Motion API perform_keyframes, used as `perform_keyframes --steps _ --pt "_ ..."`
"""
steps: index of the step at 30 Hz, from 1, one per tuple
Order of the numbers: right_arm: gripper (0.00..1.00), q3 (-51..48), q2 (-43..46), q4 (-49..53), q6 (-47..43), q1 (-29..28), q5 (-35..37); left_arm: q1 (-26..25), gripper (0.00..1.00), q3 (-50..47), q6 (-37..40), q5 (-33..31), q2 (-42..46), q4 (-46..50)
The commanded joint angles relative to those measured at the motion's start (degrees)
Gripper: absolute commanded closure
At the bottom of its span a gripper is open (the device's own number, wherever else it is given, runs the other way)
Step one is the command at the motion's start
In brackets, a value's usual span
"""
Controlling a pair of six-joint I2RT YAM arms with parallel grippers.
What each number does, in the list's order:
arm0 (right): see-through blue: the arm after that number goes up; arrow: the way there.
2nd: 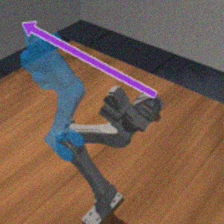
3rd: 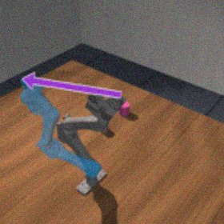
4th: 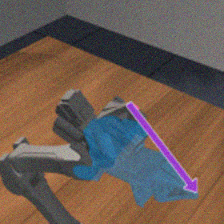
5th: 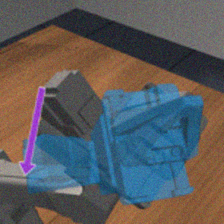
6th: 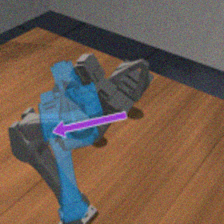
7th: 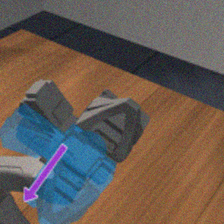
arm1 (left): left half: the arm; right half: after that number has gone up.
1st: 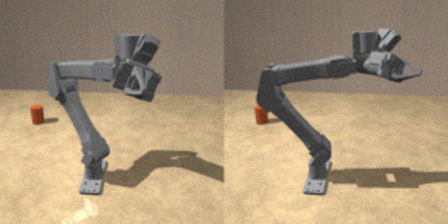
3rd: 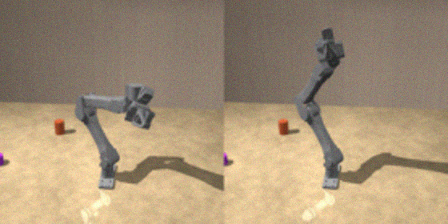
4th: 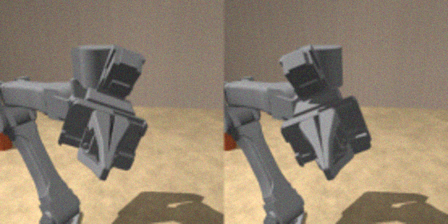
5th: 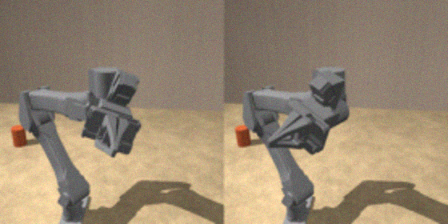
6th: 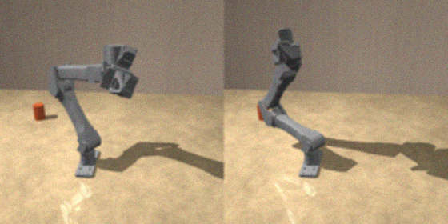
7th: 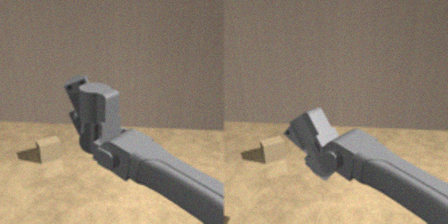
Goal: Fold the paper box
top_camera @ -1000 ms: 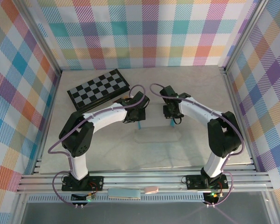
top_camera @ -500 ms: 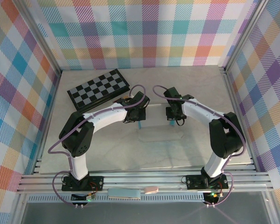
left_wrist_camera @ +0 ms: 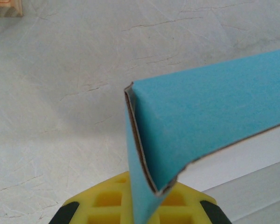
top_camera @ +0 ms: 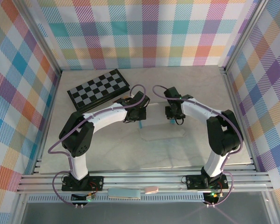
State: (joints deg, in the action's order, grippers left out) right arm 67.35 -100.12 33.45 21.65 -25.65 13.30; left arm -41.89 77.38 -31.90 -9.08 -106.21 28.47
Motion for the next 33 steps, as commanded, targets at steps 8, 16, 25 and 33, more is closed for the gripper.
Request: perform_keyframes --steps 8,16,25,33 --pt "0.71 -1.79 0.57 -4.38 -3.86 6.01 -11.81 -0.27 1.0 0.76 1.31 0.59 0.77 0.03" --pt "0.8 0.24 -2.05 -5.13 -4.5 6.69 -15.58 -0.27 1.0 1.27 1.31 0.54 0.48 0.3" --pt "0.82 -1.95 -1.49 -4.43 -4.3 5.94 -11.89 -0.26 1.0 2.16 1.42 0.55 -0.29 0.45" --pt "0.95 -0.44 -2.68 -2.36 -4.48 3.9 -5.92 -0.3 1.0 2.95 1.51 0.59 -0.83 0.86"
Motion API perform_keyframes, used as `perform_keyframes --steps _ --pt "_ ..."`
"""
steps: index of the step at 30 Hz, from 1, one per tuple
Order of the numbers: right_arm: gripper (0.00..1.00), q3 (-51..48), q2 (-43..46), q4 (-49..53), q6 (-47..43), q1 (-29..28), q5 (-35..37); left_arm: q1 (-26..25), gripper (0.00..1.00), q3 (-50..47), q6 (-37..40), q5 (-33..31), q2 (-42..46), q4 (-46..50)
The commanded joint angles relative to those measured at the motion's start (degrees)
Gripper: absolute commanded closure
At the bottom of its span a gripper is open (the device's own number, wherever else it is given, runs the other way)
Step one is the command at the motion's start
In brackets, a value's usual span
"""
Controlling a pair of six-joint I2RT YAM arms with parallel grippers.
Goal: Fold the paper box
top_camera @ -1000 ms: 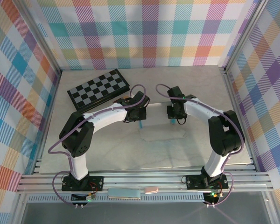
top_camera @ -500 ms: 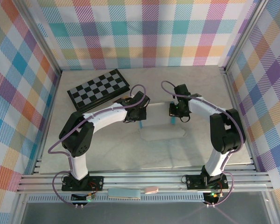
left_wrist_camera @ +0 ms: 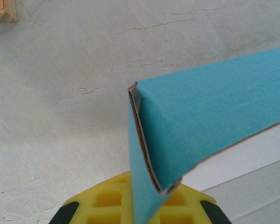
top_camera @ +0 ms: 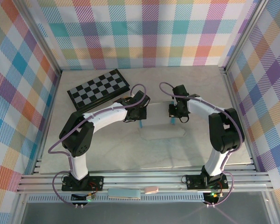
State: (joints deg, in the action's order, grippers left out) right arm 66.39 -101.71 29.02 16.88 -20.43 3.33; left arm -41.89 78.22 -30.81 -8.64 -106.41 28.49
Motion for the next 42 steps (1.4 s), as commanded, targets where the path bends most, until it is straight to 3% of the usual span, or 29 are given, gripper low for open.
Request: perform_keyframes --steps 1,5,8,29,34,42 --pt "0.98 0.94 -1.41 2.94 0.42 -2.12 5.92 -0.28 1.0 2.27 0.42 0.2 -0.72 0.94" --pt "1.0 4.07 -3.97 8.97 2.62 -6.13 18.36 -0.27 1.0 2.78 0.48 0.23 -1.04 1.47" --pt "1.0 5.17 -4.81 11.03 3.68 -8.45 22.76 -0.15 1.0 2.8 0.24 0.39 -1.49 1.77" --pt "1.0 6.24 -3.81 13.83 6.92 -11.48 22.85 1.99 0.96 -1.39 -1.45 2.79 -6.69 -0.65" --pt "1.0 6.45 -3.23 13.88 7.0 -11.58 23.28 1.83 0.96 -1.07 -0.38 -0.42 -7.69 2.1" --pt "1.0 7.61 -3.32 15.21 9.07 -12.39 23.96 -0.54 1.0 3.86 -0.58 -10.6 -11.83 11.14"
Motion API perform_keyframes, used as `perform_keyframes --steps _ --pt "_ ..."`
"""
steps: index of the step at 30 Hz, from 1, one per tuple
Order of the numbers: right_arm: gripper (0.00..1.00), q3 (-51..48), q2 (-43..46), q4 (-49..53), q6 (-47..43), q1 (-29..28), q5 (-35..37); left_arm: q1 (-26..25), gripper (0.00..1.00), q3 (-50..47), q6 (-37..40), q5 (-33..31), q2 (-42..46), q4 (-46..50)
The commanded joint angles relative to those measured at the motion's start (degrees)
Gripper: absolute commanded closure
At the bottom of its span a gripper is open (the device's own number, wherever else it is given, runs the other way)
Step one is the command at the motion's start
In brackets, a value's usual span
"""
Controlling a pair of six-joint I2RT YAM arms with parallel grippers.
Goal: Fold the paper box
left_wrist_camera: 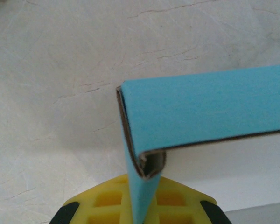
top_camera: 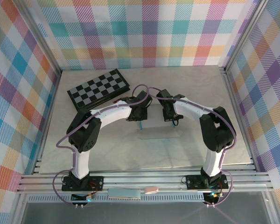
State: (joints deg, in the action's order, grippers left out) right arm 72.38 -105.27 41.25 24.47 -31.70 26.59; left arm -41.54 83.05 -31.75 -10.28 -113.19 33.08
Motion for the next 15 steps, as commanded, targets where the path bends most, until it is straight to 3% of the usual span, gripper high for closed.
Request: perform_keyframes --steps 1,8,15 --pt "1.0 1.9 0.12 3.17 1.75 -1.37 0.8 -1.32 1.0 -0.57 -0.41 -10.08 -5.4 7.12" --pt "1.0 2.98 -0.39 4.34 3.77 -2.11 0.82 -2.85 1.0 3.51 -5.56 -11.15 -8.61 9.56" --pt "1.0 2.93 -0.25 4.6 4.0 -2.15 0.83 -3.0 1.0 9.63 -4.7 -11.57 -12.87 15.04"
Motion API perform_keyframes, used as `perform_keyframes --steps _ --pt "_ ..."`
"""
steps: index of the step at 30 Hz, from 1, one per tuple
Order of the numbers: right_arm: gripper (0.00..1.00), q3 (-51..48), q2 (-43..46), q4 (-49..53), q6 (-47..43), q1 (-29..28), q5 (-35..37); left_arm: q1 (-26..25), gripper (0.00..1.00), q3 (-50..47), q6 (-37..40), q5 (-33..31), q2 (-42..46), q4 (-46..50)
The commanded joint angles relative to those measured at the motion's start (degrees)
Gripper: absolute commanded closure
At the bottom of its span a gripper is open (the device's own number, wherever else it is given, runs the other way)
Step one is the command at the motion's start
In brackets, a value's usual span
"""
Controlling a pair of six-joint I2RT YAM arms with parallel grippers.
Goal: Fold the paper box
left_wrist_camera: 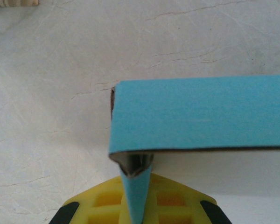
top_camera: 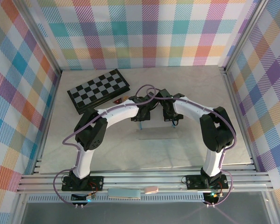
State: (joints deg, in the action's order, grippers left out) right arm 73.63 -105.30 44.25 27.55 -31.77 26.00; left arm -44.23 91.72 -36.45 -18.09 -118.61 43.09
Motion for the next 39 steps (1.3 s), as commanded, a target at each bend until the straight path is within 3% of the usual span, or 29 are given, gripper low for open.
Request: perform_keyframes --steps 1,15,21,26,30,34,39 --pt "1.0 1.72 -0.25 1.67 1.02 -2.16 1.33 -0.29 1.0 1.7 0.09 -3.9 -8.18 6.08" --pt "1.0 2.22 -0.26 2.24 1.9 -2.15 0.72 -0.33 1.0 6.54 -0.98 -3.91 -14.05 9.3" --pt "1.0 1.46 0.11 2.16 1.96 -2.17 0.85 0.08 1.0 0.24 -0.86 0.1 -6.72 0.25" --pt "1.0 0.73 0.53 1.9 1.98 -2.16 0.85 1.61 0.83 -5.73 -1.32 5.37 0.91 -8.77" --pt "1.0 1.03 0.27 1.92 1.75 -2.11 0.96 2.98 0.78 -8.31 -1.47 10.05 3.5 -12.18" --pt "1.0 1.21 0.06 1.99 1.65 -2.08 0.97 3.34 0.79 -9.48 -1.25 10.11 3.85 -11.02" --pt "1.0 0.53 0.74 1.42 1.6 -2.2 0.97 3.94 0.89 -11.81 -1.19 8.04 4.33 -10.72"
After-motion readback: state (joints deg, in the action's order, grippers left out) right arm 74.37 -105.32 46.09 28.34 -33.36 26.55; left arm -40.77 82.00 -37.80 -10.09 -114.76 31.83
